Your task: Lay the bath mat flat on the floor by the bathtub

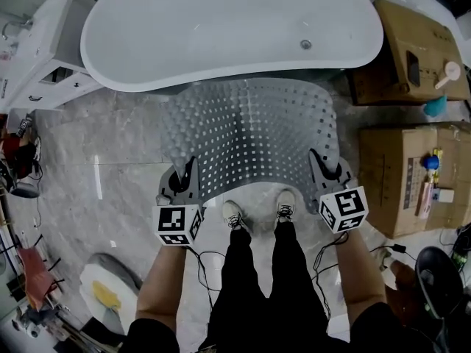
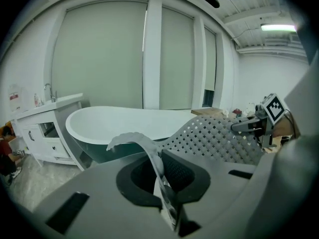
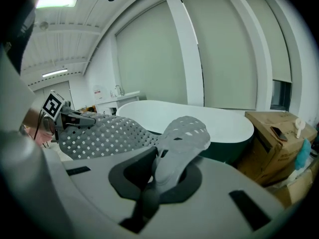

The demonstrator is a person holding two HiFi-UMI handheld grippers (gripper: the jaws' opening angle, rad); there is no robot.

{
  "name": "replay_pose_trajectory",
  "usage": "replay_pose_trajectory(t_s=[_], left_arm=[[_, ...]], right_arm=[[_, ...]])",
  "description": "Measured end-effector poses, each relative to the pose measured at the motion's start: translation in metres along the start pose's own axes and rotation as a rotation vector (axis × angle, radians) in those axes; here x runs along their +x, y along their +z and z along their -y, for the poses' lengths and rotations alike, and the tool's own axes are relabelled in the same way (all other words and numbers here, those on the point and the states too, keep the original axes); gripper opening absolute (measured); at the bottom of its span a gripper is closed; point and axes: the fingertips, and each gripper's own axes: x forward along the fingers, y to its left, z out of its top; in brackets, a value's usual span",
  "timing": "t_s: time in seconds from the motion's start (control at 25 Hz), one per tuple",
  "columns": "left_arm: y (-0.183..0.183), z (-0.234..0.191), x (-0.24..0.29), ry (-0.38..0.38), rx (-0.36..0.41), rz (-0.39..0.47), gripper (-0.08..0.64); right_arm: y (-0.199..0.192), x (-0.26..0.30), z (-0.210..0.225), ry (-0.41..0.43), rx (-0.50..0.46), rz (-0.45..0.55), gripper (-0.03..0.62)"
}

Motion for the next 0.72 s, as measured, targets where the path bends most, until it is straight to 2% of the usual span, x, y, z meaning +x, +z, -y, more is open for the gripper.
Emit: replay_pose_trajectory(t_s=[0.12,0.52,0.72], left_arm=[[-0.023,-0.004,0.018,0.012,0.031,-0.003,0.029],[-0.119,-0.023,0.086,0.034,0.062,-0.023,0.031],[-0.164,-0.031,0.121,0.034,0.074,-0.032,0.032]], right_arm=[[-0.018,0.022,0.0,0.004,-0.02,-0.008,0.029],[-0.107,0.091,0.018,0.001,-0.049,-0.039,0.029],[-0.153,0.121,0.03,0.003,-0.032,-0.048,0.029]])
